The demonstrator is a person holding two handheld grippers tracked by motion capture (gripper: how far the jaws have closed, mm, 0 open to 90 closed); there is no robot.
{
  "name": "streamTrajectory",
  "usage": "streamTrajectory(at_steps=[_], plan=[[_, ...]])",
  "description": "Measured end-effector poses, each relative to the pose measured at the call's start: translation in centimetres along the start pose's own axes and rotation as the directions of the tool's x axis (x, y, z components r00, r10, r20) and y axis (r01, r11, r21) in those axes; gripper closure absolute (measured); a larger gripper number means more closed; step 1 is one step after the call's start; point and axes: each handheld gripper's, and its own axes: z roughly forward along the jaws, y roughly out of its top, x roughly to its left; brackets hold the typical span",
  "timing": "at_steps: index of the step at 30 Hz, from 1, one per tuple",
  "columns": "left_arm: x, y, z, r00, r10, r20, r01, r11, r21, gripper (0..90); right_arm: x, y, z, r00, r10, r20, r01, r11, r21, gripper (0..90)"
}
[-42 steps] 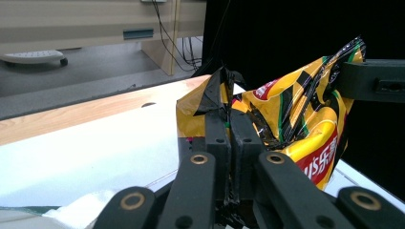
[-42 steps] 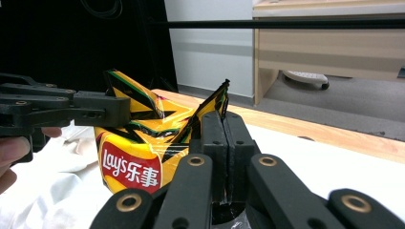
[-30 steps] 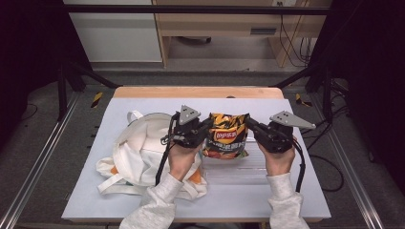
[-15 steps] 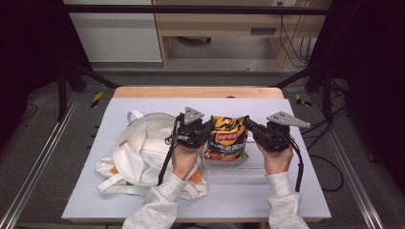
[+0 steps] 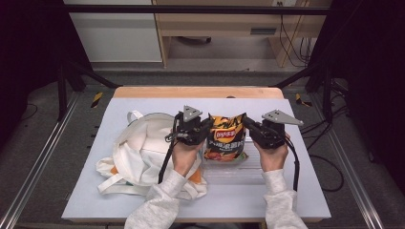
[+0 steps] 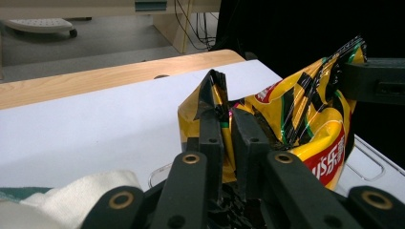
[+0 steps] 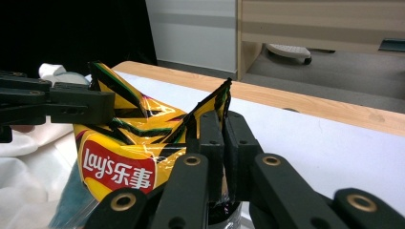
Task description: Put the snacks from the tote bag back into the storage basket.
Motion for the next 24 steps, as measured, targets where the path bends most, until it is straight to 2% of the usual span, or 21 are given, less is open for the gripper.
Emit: streamTrajectory(at_steps=[6,11,14,18,24], plan=[[0.6,0.1,0.7,0.9998,-0.017,-0.004,0.017,0.9994,-0.03,78.6,-0.2,0.0,0.9,0.9998,-0.002,0.018,0.002,1.0,-0.012,84.1],[1.1,0.1,1.2,0.9999,-0.007,-0.009,0.007,0.9987,-0.05,72.4,-0.4,0.0,1.4,0.9993,0.003,0.038,-0.002,1.0,-0.02,82.3],[1.4,0.1,1.4,0.9999,0.005,-0.015,-0.005,0.9982,-0.06,65.3,-0.5,0.0,1.7,0.9988,0.002,0.05,-0.001,1.0,-0.022,79.5],[1.9,0.1,1.3,0.9999,-0.007,-0.014,0.006,0.9973,-0.073,52.3,-0.6,0.1,1.9,0.998,0.002,0.063,0.0,1.0,-0.029,73.3],[2.2,-0.1,0.8,0.9991,0.04,-0.014,-0.041,0.9937,-0.104,41.9,-0.6,0.3,1.4,0.9979,-0.011,0.064,0.014,0.999,-0.047,63.3]])
